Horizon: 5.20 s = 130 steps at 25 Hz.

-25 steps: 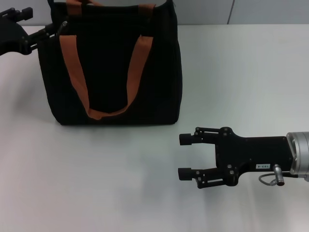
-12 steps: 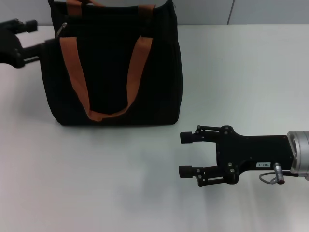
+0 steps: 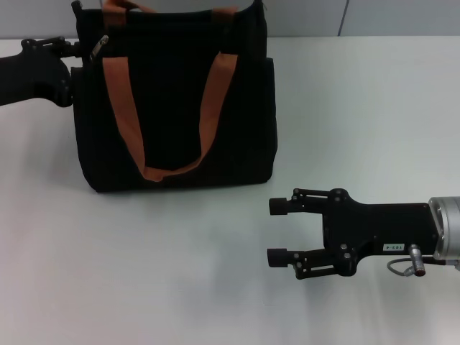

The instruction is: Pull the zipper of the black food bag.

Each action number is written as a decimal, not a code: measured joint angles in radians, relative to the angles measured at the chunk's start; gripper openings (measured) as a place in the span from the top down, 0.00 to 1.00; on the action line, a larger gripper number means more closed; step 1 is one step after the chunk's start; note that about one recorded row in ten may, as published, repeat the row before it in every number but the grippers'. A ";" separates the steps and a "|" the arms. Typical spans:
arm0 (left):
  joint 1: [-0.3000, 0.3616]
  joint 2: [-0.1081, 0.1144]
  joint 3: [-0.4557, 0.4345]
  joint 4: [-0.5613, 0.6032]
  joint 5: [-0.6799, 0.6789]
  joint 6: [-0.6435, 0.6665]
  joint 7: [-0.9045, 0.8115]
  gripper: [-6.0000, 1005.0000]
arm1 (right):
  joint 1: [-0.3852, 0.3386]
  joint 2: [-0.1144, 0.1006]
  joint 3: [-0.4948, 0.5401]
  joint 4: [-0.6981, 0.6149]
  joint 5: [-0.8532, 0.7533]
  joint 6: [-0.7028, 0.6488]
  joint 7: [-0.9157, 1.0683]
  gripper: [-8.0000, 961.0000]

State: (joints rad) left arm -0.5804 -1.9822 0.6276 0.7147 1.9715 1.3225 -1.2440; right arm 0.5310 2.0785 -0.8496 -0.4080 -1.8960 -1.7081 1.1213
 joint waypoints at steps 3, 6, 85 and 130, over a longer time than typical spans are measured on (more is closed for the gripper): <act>-0.001 -0.010 -0.038 0.001 -0.011 -0.019 0.001 0.32 | -0.002 0.000 0.001 0.000 0.000 -0.001 0.000 0.15; 0.007 -0.012 -0.067 0.002 -0.032 -0.025 0.009 0.32 | -0.003 0.001 0.001 0.001 0.000 -0.002 0.000 0.15; 0.108 -0.086 -0.077 -0.220 -0.494 0.092 0.587 0.97 | 0.616 0.008 -0.328 -0.069 0.172 0.655 1.131 0.45; 0.067 -0.087 -0.065 -0.233 -0.504 0.110 0.561 0.97 | 0.670 0.014 -0.438 -0.054 0.176 0.789 1.143 0.74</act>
State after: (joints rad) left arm -0.5139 -2.0693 0.5630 0.4818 1.4678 1.4322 -0.6826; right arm 1.2015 2.0923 -1.2871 -0.4617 -1.7200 -0.9190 2.2644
